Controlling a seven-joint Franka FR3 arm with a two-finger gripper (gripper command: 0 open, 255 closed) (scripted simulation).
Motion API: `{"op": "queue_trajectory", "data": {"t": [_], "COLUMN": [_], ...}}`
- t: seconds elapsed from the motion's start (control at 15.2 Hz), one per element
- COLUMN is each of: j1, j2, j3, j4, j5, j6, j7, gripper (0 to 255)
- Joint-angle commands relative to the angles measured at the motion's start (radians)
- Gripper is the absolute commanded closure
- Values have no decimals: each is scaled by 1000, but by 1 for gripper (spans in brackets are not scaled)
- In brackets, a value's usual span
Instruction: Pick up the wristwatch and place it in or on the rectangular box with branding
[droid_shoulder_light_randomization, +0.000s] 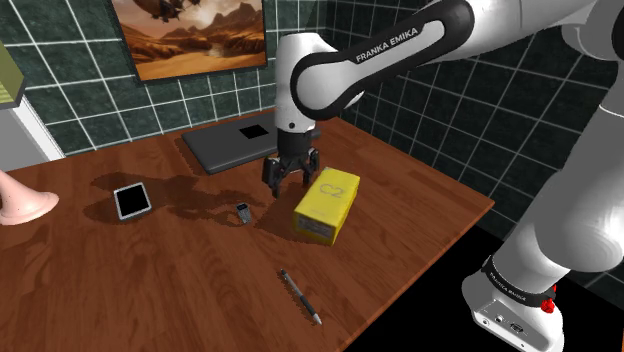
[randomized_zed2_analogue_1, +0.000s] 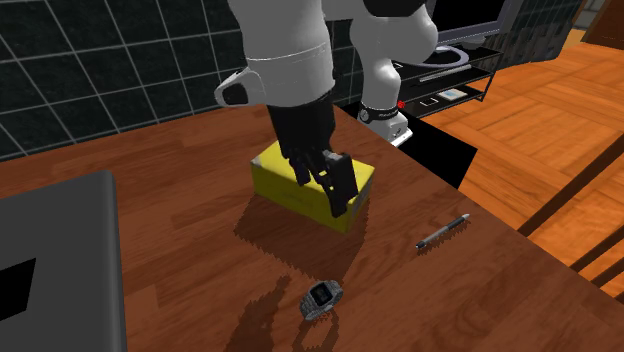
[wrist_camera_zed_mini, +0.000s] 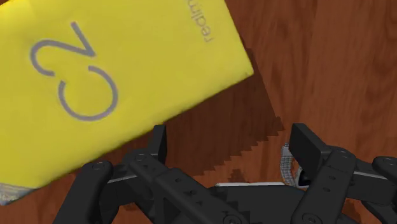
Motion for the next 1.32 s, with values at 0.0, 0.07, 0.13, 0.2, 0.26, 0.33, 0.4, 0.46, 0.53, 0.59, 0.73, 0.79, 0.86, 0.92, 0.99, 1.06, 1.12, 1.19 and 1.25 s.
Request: {"op": "queue_trajectory", "data": {"t": [0.0,0.07,0.13,0.2,0.26,0.33,0.4,0.46,0.53,0.59,0.73,0.79,0.86,0.92,0.99,1.06,1.12,1.19,1.25], "j1": [17,28,39,51,65,78,93,109,116,119,124,126,129,131,134,135,135,135,135], "j2": [71,109,147,185,223,261,299,338,355,361,374,381,388,395,402,406,406,406,406], "j3": [7,8,8,8,6,4,0,-4,-6,-8,-10,-11,-12,-13,-14,-14,-14,-14,-14], "j4": [62,97,133,171,210,251,294,339,360,356,347,343,339,336,332,330,330,331,331], "j5": [-28,-44,-60,-76,-91,-107,-121,-135,-141,-143,-147,-149,-151,-154,-156,-157,-157,-157,-157], "j6": [19,27,33,38,41,42,42,41,39,50,72,82,93,103,113,120,119,119,119], "j7": [38,57,75,93,110,126,142,156,162,163,166,167,169,170,171,172,172,172,172], "gripper": [0,0,0,0,0,0,0,0,0,0,0,0,0,0,0,0,0,0,0]}}
